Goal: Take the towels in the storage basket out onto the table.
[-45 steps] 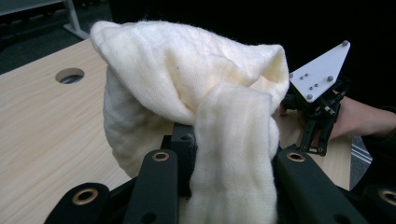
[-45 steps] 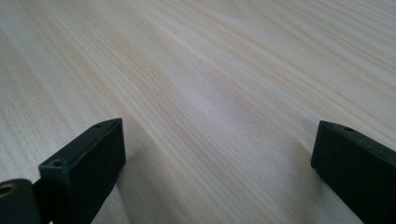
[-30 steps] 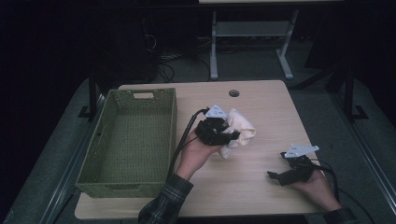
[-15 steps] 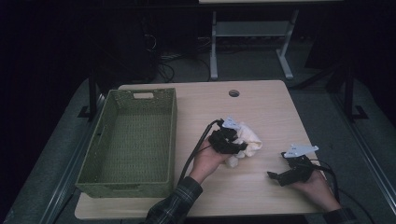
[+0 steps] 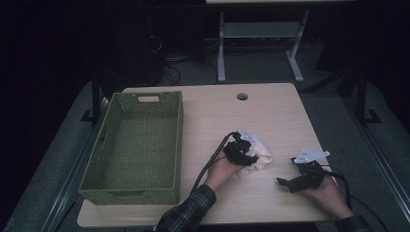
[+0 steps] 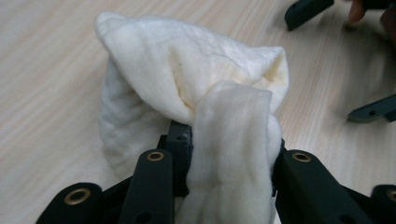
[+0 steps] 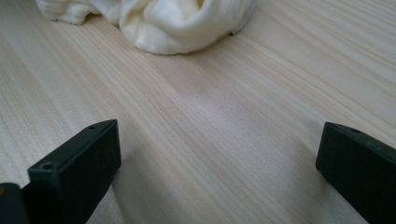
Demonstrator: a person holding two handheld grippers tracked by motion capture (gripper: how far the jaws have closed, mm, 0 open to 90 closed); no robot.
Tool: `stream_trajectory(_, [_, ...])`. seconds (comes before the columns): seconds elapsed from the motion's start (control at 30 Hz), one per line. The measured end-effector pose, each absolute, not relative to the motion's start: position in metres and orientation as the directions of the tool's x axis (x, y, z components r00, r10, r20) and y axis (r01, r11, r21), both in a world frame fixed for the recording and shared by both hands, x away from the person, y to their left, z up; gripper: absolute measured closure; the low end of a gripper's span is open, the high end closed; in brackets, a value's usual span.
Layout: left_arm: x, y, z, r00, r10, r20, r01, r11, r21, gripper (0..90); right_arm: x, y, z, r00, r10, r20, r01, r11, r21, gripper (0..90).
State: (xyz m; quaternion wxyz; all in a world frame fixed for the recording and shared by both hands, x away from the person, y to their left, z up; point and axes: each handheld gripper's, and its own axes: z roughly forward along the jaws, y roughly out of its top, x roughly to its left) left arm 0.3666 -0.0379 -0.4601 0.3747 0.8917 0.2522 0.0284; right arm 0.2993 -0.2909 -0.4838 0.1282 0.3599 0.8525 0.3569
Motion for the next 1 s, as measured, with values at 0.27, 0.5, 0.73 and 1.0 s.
stream_trajectory(0.27, [0.365,-0.039,-0.462,0.877,0.463,-0.128,0.418,-0.602,0.681,50.1,0.299,-0.291,-0.484,-0.712,0.701,0.039,0.52,0.489,0.701,0.0])
stream_trajectory(0.5, [0.362,-0.035,-0.45,0.874,0.463,-0.145,0.42,-0.572,0.705,38.6,0.299,-0.291,-0.484,-0.716,0.697,0.037,0.515,0.492,0.702,0.0])
stream_trajectory(0.73, [0.359,-0.02,-0.432,0.866,0.479,-0.142,0.415,-0.531,0.739,37.8,0.299,-0.291,-0.484,-0.716,0.697,0.037,0.515,0.492,0.702,0.0])
stream_trajectory(1.0, [0.353,0.01,-0.413,0.839,0.528,-0.128,0.42,-0.48,0.77,38.0,0.3,-0.288,-0.48,-0.716,0.697,0.036,0.53,0.51,0.677,3.7])
